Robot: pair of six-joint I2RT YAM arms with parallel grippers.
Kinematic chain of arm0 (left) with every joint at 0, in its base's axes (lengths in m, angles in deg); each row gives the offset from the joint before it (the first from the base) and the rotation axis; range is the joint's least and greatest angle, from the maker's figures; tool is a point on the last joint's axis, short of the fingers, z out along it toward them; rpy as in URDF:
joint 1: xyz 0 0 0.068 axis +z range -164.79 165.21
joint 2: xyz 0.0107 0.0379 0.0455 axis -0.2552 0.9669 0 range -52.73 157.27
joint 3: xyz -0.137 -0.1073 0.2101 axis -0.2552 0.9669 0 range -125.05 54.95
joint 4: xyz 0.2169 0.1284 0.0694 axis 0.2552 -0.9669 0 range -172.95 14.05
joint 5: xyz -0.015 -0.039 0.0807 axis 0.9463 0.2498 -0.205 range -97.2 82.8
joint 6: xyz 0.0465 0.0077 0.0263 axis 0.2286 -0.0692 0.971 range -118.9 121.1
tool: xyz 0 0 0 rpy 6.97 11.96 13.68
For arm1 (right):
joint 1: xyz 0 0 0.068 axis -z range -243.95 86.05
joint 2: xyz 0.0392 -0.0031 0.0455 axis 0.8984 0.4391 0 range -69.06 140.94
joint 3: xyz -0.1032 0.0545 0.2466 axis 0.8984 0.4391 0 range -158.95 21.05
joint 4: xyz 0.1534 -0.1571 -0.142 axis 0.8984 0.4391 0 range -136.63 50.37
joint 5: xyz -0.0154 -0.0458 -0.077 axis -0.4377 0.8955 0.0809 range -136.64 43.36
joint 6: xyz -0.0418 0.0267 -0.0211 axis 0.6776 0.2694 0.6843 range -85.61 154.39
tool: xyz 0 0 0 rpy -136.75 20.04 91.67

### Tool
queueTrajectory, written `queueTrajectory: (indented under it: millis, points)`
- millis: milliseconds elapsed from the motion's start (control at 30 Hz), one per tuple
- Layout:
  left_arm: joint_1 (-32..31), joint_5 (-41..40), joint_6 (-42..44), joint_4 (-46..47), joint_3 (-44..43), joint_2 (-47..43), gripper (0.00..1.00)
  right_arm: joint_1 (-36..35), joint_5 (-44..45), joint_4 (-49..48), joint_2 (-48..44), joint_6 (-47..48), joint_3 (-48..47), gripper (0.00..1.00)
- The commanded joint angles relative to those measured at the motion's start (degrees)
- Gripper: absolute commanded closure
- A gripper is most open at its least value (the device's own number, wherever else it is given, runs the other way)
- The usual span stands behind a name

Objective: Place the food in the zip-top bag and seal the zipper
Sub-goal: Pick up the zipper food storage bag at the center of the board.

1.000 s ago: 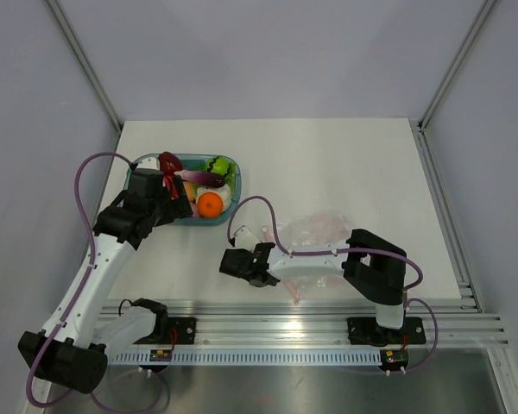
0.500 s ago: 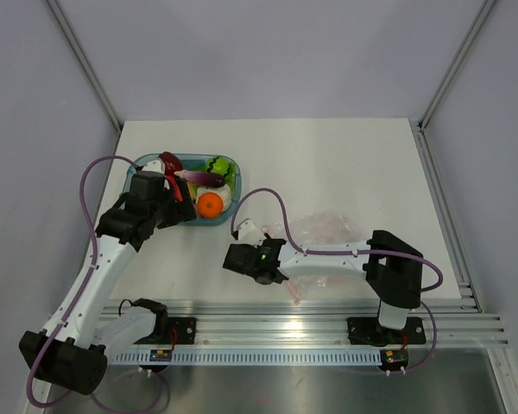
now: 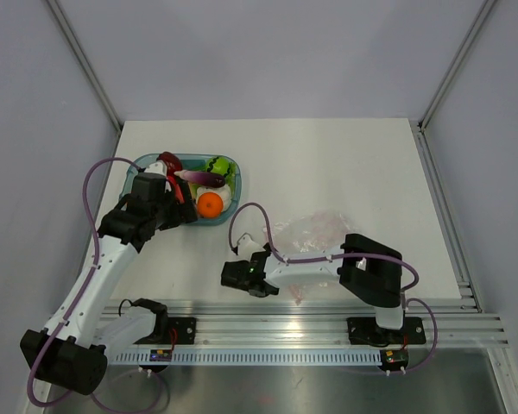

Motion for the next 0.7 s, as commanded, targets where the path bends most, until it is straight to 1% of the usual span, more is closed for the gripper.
queueTrajectory:
  millis: [0, 267, 367, 400, 467, 500, 567, 667]
  points:
    - [0.28, 1.65, 0.16, 2.89, 0.24, -0.99, 0.01, -0.81, 5.04, 2.06, 2.04, -1.5, -0.19, 0.43]
    - [0.28, 1.82, 0.24, 3.15, 0.42, -0.72, 0.01, -1.25, 7.76, 3.46, 3.8, -3.52, -1.07, 0.47]
    - [0.28, 1.82, 0.16, 3.15, 0.51, -0.72, 0.01, -1.34, 8.64, 3.46, 4.32, -4.14, -0.89, 0.58]
    - [0.28, 1.91, 0.24, 3.33, 0.6, -0.72, 0.01, -1.34, 9.08, 3.64, 4.5, -4.4, -0.89, 0.7]
    - [0.28, 2.0, 0.33, 3.24, 0.77, -0.72, 0.01, -1.25, 9.87, 4.08, 4.41, -5.1, -0.98, 0.81]
    - [0.28, 2.0, 0.33, 3.24, 0.77, -0.81, 0.01, -1.34, 10.05, 4.08, 4.33, -5.28, -1.07, 0.9]
    - [0.28, 2.17, 0.51, 3.33, 1.03, -0.72, 0.01, -1.34, 10.57, 4.25, 3.71, -5.63, -0.98, 1.0]
    - [0.28, 3.58, 1.47, 3.77, 1.3, -0.72, 0.01, -1.25, 10.75, 4.34, 2.22, -5.9, -1.16, 1.0]
